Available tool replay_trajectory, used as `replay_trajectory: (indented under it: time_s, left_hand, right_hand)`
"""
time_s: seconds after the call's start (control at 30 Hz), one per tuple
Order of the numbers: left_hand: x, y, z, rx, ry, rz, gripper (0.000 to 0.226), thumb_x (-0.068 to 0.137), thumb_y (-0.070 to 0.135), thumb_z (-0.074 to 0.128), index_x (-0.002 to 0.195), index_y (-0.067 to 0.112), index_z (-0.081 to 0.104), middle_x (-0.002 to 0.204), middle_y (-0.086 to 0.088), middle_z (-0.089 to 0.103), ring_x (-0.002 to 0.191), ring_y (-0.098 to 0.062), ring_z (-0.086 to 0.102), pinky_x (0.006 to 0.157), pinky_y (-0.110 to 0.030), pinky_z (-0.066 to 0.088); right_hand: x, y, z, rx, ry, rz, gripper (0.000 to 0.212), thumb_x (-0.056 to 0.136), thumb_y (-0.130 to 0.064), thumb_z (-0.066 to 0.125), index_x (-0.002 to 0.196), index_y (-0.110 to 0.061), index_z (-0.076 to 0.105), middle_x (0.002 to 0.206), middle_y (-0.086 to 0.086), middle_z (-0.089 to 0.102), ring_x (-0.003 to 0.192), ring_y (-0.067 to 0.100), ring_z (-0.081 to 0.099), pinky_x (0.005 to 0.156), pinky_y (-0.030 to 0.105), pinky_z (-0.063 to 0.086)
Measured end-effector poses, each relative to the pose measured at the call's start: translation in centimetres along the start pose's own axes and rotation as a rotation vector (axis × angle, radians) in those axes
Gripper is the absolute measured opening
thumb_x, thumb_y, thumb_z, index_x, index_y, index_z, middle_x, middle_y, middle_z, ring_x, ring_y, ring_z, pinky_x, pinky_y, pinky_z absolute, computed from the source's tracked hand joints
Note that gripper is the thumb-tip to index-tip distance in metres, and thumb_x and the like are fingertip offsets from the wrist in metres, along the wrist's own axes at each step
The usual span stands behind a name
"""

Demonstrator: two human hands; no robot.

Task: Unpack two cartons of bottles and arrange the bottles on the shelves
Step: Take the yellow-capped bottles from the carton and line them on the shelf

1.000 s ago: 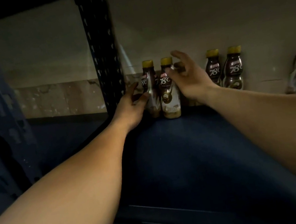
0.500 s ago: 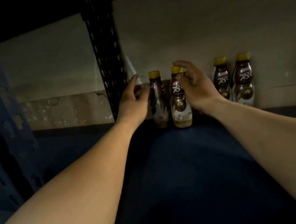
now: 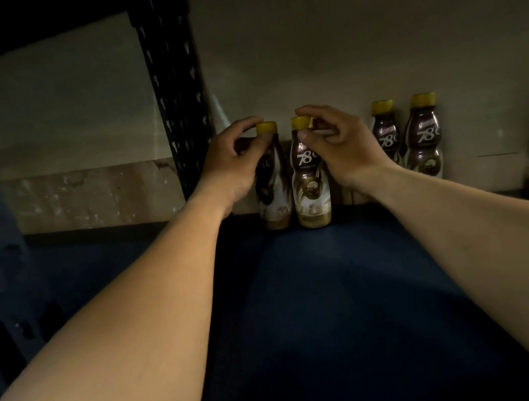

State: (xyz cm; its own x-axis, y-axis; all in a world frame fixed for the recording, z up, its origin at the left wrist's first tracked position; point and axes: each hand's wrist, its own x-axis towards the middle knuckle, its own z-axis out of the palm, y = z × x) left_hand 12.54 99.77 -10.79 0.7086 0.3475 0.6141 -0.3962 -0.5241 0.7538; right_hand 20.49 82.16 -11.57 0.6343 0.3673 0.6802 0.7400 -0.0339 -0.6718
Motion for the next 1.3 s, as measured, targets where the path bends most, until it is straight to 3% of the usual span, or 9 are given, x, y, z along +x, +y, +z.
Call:
replay_trajectory:
  time_s: [0.17,0.33,0.57,0.77,0.9,1.03,1.1,1.2,1.3]
  left_hand:
    - [-0.3,-0.1,-0.4,-0.004,0.017,0.001,0.033,0.093,0.035,0.07,0.125,0.031,0.065,0.106,0.001,0.072,0.093,-0.005,0.069,0.07,-0.017,0.052]
    - [-0.6,0.0,-0.5,-0.026,0.027,0.01,0.033,0.092,0.032,0.072,0.125,0.031,0.066,0.101,0.003,0.072,0.09,-0.001,0.069,0.068,-0.013,0.051]
    - [-0.8,-0.3,-0.7,-0.048,0.012,0.012,0.039,0.091,0.03,0.074,0.129,0.032,0.064,0.105,0.0,0.074,0.1,-0.006,0.069,0.078,-0.019,0.053]
    - [-0.9,-0.1,-0.4,-0.051,0.039,0.015,0.04,0.088,0.031,0.076,0.127,0.033,0.066,0.104,0.001,0.074,0.1,-0.008,0.07,0.079,-0.02,0.054]
    - [-1.1,0.0,-0.5,-0.078,0.011,0.0,0.038,0.096,0.028,0.067,0.134,0.029,0.063,0.102,0.005,0.075,0.096,0.0,0.07,0.088,-0.022,0.056]
    - [-1.0,-0.2,-0.6,-0.032,0.03,0.014,0.039,0.092,0.032,0.071,0.13,0.033,0.065,0.108,0.002,0.073,0.103,-0.007,0.068,0.092,-0.029,0.056]
    - [-1.0,-0.2,-0.5,-0.023,0.039,0.02,0.039,0.091,0.031,0.073,0.129,0.034,0.065,0.109,0.001,0.073,0.103,-0.008,0.068,0.087,-0.026,0.056]
    - [-1.2,0.2,-0.5,-0.016,0.036,0.027,0.04,0.092,0.03,0.072,0.131,0.032,0.064,0.108,0.002,0.071,0.1,-0.003,0.066,0.08,-0.019,0.054]
    - [-1.4,0.3,-0.6,-0.017,0.028,0.028,0.044,0.093,0.029,0.071,0.135,0.034,0.06,0.111,0.005,0.07,0.096,0.007,0.064,0.082,-0.014,0.053]
  right_hand:
    - [0.2,-0.2,-0.5,-0.037,-0.016,0.005,0.036,0.101,-0.028,0.063,0.134,-0.04,0.06,0.125,-0.013,0.065,0.12,0.001,0.059,0.109,0.033,0.049]
    - [-0.3,-0.5,-0.8,0.046,-0.06,0.049,0.039,0.103,-0.023,0.059,0.139,-0.037,0.056,0.126,-0.004,0.07,0.117,0.005,0.064,0.106,0.033,0.051]
    - [-0.6,-0.5,-1.2,0.072,-0.09,0.069,0.042,0.104,-0.021,0.058,0.141,-0.038,0.053,0.123,-0.003,0.071,0.109,0.001,0.068,0.089,0.016,0.054]
    - [-0.4,-0.5,-1.1,0.097,-0.079,0.078,0.039,0.101,-0.02,0.064,0.136,-0.035,0.058,0.115,-0.002,0.075,0.104,0.006,0.071,0.087,0.027,0.057]
    - [-0.5,-0.7,-1.1,0.077,-0.081,0.082,0.041,0.102,-0.022,0.062,0.139,-0.037,0.056,0.118,-0.005,0.073,0.104,0.002,0.07,0.079,0.02,0.055]
    - [-0.6,-0.7,-1.1,0.03,-0.069,0.063,0.042,0.101,-0.025,0.062,0.14,-0.041,0.054,0.12,-0.007,0.071,0.111,0.003,0.066,0.095,0.024,0.055]
    - [-0.6,-0.8,-1.0,0.013,-0.064,0.055,0.043,0.101,-0.025,0.063,0.141,-0.038,0.054,0.12,-0.006,0.071,0.113,0.002,0.065,0.097,0.018,0.051]
    - [-0.7,-0.8,-0.9,-0.006,-0.053,0.058,0.046,0.1,-0.027,0.064,0.143,-0.04,0.052,0.121,-0.006,0.071,0.114,-0.001,0.064,0.09,0.01,0.045]
    - [-0.8,-0.9,-0.8,-0.018,-0.037,0.054,0.047,0.1,-0.029,0.064,0.143,-0.042,0.051,0.121,-0.007,0.07,0.115,0.0,0.063,0.097,0.016,0.046]
